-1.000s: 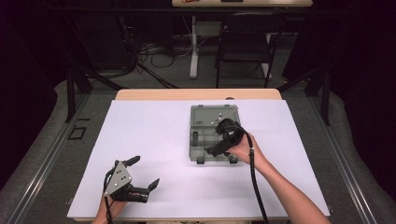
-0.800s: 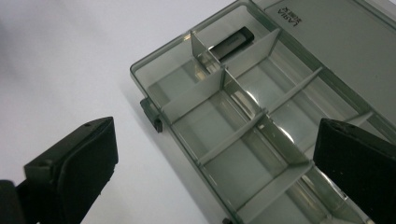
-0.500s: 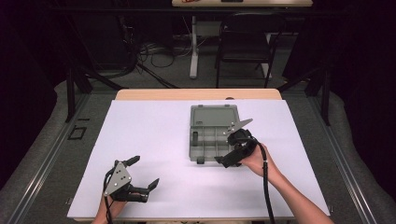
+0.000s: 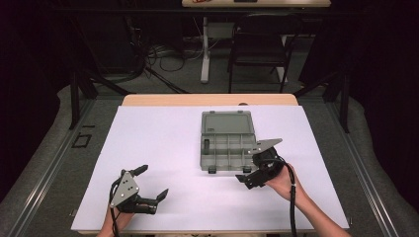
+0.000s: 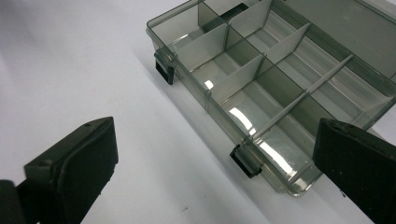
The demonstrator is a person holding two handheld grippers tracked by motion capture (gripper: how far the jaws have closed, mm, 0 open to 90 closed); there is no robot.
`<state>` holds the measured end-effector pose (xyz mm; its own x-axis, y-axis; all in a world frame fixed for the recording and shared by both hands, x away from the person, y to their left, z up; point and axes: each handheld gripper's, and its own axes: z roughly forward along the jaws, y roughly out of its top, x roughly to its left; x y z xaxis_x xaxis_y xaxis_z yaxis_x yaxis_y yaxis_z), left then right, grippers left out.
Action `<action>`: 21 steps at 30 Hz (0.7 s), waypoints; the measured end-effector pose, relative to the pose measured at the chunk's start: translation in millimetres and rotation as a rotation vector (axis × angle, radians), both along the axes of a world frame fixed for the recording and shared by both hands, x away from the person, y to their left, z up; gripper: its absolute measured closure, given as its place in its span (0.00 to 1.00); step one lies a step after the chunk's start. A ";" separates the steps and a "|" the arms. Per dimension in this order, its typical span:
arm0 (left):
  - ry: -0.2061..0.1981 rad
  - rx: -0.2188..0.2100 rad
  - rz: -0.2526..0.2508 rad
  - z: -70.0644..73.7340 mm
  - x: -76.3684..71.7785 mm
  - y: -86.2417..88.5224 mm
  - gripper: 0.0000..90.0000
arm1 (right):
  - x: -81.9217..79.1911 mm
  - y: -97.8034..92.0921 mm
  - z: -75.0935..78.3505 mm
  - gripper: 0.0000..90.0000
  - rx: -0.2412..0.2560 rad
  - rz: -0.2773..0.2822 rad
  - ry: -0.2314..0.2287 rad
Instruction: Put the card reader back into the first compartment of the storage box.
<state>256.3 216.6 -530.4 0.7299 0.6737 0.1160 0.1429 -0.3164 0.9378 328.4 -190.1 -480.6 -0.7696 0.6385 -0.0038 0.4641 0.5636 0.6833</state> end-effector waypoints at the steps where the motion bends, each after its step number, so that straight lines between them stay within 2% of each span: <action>1: 0.000 0.000 0.002 0.0 0.0 0.1 0.00 | -2.3 -1.9 -0.6 0.00 0.005 -0.003 -0.002; 8: 0.001 0.001 0.002 -0.1 0.1 0.1 0.00 | -19.1 -16.1 -8.6 0.00 0.041 0.002 -0.033; 12: 0.002 0.000 0.005 0.0 0.1 0.2 0.00 | -31.3 -24.0 -15.5 0.00 0.067 0.005 -0.071; 14: 0.001 -0.001 0.006 0.0 0.0 0.3 0.00 | -37.8 -28.4 -20.5 0.00 0.076 0.000 -0.101; 21: 0.001 0.001 0.007 -0.5 1.2 0.4 0.00 | -53.8 -47.3 -29.4 0.00 0.141 -0.042 -0.141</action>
